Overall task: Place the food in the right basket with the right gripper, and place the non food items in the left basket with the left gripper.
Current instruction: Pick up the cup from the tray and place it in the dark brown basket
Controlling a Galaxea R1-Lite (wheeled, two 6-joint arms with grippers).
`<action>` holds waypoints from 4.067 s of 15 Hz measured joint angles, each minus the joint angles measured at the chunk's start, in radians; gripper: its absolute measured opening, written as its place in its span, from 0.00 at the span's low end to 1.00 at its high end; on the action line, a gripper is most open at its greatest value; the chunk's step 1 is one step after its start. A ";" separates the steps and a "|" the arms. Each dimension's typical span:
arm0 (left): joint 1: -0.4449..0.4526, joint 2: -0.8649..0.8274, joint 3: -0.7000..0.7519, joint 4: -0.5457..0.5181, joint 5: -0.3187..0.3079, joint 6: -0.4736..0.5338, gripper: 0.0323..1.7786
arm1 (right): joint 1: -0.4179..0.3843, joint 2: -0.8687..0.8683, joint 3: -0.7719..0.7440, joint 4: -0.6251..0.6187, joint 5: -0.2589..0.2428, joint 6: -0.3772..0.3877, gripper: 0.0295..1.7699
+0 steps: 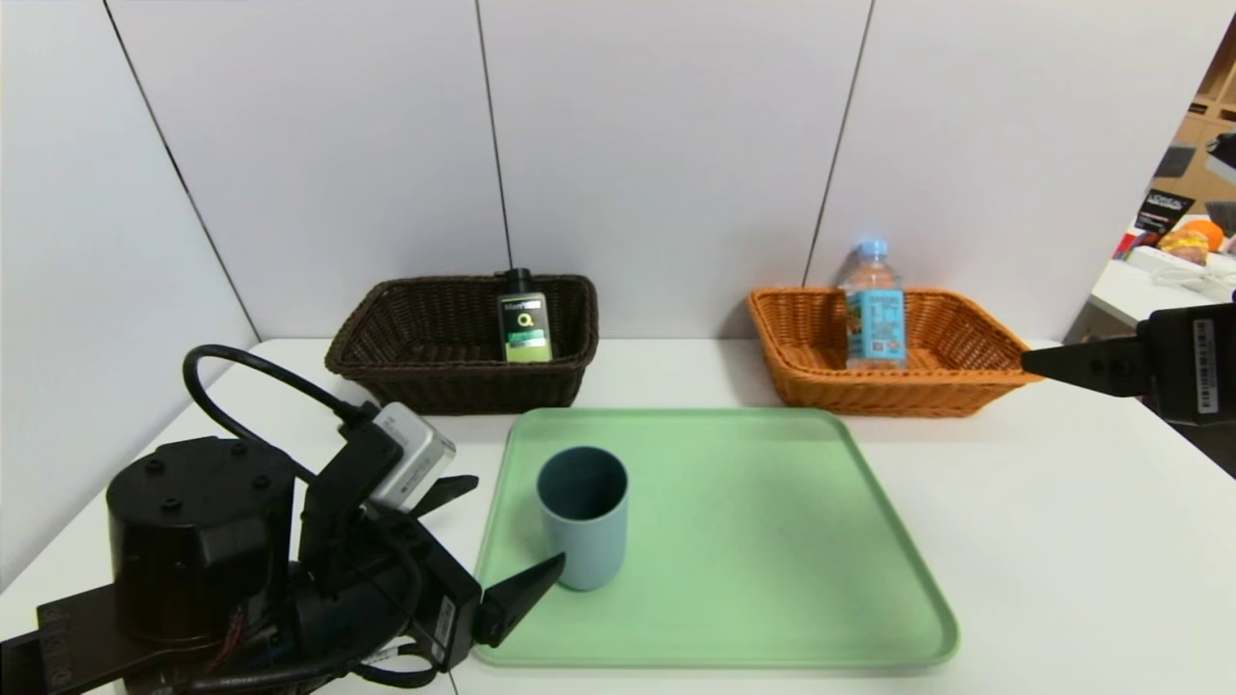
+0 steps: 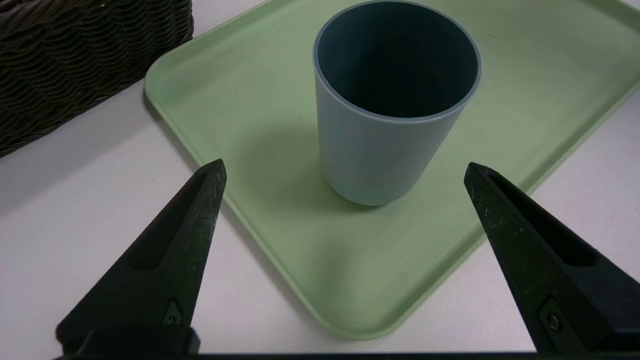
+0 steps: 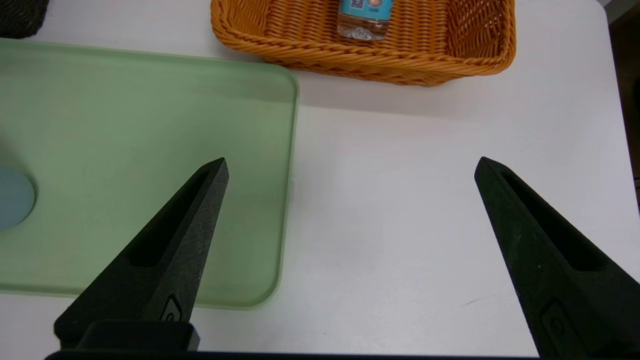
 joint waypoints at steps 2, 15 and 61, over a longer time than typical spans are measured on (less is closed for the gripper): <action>0.000 0.042 0.005 -0.029 -0.003 -0.041 0.95 | 0.000 -0.003 -0.002 0.000 0.000 0.001 0.96; -0.003 0.183 0.000 -0.233 -0.089 -0.098 0.95 | 0.000 -0.024 0.008 0.005 0.009 0.023 0.96; -0.029 0.325 -0.146 -0.244 0.048 -0.099 0.62 | 0.008 -0.049 0.058 0.004 0.035 0.023 0.96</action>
